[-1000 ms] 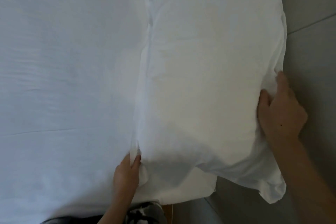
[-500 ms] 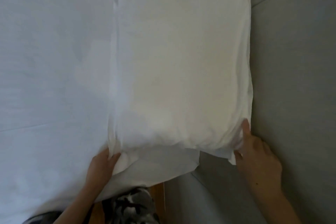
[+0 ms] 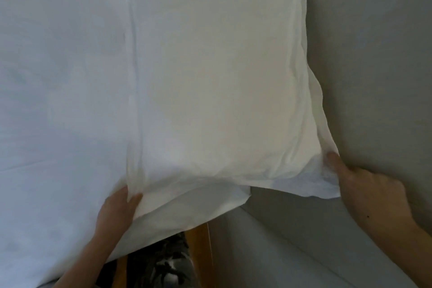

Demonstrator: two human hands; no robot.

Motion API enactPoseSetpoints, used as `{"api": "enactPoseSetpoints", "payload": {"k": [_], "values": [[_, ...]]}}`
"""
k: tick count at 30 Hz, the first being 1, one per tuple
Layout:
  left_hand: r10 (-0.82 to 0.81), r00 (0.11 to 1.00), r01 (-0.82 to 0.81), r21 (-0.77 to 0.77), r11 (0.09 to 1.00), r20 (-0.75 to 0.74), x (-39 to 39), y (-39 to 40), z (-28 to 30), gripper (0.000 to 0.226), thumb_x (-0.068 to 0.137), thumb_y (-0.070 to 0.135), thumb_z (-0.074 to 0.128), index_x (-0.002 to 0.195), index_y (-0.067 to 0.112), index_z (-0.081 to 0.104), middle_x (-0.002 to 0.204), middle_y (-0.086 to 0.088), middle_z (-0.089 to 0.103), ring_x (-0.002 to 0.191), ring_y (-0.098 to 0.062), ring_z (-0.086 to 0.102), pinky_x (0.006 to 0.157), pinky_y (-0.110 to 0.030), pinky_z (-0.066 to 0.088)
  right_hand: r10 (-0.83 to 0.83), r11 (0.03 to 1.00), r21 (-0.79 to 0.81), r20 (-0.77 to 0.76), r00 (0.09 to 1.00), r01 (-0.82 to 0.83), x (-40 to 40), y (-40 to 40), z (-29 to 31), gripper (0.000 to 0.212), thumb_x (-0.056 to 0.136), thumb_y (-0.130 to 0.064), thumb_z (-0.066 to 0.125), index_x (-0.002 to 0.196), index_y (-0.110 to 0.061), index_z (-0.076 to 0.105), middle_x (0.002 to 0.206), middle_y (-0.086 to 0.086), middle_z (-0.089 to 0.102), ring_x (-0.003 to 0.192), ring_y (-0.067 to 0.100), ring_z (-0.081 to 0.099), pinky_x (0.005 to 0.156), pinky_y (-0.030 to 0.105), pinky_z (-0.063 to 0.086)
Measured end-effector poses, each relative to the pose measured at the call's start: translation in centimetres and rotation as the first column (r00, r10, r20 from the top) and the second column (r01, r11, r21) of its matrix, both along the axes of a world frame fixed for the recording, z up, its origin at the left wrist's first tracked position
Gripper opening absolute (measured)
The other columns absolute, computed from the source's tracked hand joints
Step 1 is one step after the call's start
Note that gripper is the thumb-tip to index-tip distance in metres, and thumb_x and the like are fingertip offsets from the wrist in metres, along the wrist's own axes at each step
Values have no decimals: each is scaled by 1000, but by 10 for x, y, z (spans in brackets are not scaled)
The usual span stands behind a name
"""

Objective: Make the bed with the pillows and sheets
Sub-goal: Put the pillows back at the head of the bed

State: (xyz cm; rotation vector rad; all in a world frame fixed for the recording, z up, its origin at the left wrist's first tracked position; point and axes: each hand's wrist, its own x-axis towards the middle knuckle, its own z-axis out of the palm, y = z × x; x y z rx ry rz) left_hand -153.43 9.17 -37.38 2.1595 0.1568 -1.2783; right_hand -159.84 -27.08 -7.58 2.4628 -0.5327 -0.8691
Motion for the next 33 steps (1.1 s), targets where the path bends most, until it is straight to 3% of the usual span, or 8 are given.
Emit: {"api": "enactPoseSetpoints", "payload": {"k": [6,8,10,13,16,23,28,33], "values": [[-259,963,265,86,960,-70,11,18,11,17,97,34,51,85,24,57,67,8,65,76,-11,62,65,-27,42,-21,985,-172,-261,965,-25,12,-1,-5,63,89,-41,55,144,-30,27,73,-8,63,54,9,55,49,22,41],[-354,931,365,166,916,-90,24,27,15,29,97,41,49,75,22,53,66,8,65,76,-10,61,68,-26,45,-142,982,-156,-225,964,108,22,-7,-9,49,92,-44,43,136,-24,40,74,-4,62,59,16,59,58,30,53],[-277,961,274,217,937,-18,39,33,20,34,96,43,50,71,20,56,64,6,64,71,-15,60,68,-29,47,-138,989,-45,12,990,138,45,-2,-14,48,93,-51,37,121,-18,58,64,5,60,49,26,56,51,32,50],[77,923,-133,126,983,377,72,12,37,14,95,29,56,91,17,63,79,0,66,71,-24,58,67,-35,46,188,977,23,393,900,-214,104,30,-45,36,92,-25,56,125,-10,59,82,15,66,62,34,61,51,30,43],[262,743,-231,-132,964,616,115,-45,52,36,96,25,55,130,11,54,127,-10,60,114,-30,56,90,-42,46,346,897,56,528,776,-439,182,56,-89,52,93,-34,49,139,-9,44,128,21,55,112,40,54,90,47,48],[381,801,-244,-330,912,463,120,-143,13,67,97,54,18,154,17,20,160,4,19,148,-12,16,120,-31,16,194,963,54,546,815,-266,241,17,-140,61,98,-50,30,151,-21,25,158,17,18,144,38,17,115,54,13],[22,800,81,-144,986,599,36,-82,-22,58,104,35,22,145,-5,35,156,-14,28,144,-27,28,120,-36,18,92,979,113,510,855,-172,196,-43,-132,67,99,-45,23,149,0,23,154,26,22,142,39,21,115,52,21],[326,765,-214,-258,942,556,82,-78,3,55,103,44,28,132,1,46,129,-25,57,118,-30,46,103,-34,33,124,947,147,650,750,-284,278,-40,-115,65,97,-41,37,146,0,26,152,29,22,140,43,23,115,51,21]]}}
